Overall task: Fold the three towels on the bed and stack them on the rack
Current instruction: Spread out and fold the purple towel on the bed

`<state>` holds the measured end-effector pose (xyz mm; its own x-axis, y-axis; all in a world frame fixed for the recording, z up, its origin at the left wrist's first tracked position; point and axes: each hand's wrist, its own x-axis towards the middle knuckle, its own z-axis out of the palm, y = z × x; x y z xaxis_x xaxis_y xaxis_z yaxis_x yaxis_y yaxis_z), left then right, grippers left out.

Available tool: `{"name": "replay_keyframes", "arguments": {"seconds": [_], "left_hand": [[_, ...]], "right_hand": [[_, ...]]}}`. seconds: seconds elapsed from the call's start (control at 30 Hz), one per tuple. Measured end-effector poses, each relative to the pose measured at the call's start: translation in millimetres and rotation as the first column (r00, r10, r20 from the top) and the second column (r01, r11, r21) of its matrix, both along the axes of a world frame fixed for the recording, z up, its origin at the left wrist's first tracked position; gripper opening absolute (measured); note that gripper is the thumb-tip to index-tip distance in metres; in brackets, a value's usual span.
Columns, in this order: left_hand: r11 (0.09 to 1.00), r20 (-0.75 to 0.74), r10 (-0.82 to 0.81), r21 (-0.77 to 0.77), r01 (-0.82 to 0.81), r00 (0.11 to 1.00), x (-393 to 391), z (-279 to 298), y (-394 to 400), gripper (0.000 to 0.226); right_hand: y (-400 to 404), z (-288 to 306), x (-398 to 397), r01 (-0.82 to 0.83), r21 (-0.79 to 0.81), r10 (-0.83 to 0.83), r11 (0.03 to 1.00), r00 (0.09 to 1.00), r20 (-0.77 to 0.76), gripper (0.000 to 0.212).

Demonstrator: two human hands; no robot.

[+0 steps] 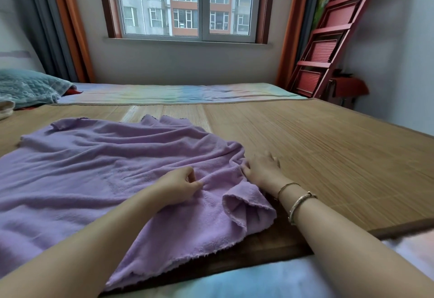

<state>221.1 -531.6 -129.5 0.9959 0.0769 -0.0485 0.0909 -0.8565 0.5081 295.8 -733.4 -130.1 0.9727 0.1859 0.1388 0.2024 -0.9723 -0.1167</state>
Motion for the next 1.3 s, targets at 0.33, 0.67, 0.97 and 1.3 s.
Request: {"name": "replay_keyframes", "arguments": {"seconds": [0.33, 0.67, 0.97, 1.3], "left_hand": [[0.994, 0.192, -0.041, 0.106, 0.021, 0.981, -10.9, -9.9, -11.0, 0.023], [0.969, 0.2, -0.243, 0.101, 0.226, 0.949, -64.3, -1.1, -33.4, 0.058], [0.983, 0.174, -0.184, 0.013, 0.185, 0.967, -92.2, 9.9, -37.5, 0.031], [0.998, 0.223, 0.005, 0.061, -0.019, 0.975, -42.5, 19.1, 18.0, 0.015]], "right_hand": [[-56.1, 7.1, -10.6, 0.174, 0.415, -0.119, 0.893, 0.981, -0.155, 0.055], [-49.5, 23.1, -80.3, 0.195, 0.385, -0.088, 0.902, 0.956, -0.278, 0.052], [-81.8, 34.1, -151.5, 0.059, 0.227, 0.031, 0.972, 0.926, -0.375, 0.041], [-27.5, 30.5, -70.9, 0.061, 0.262, -0.035, 0.963, 0.994, -0.101, 0.022]]}}
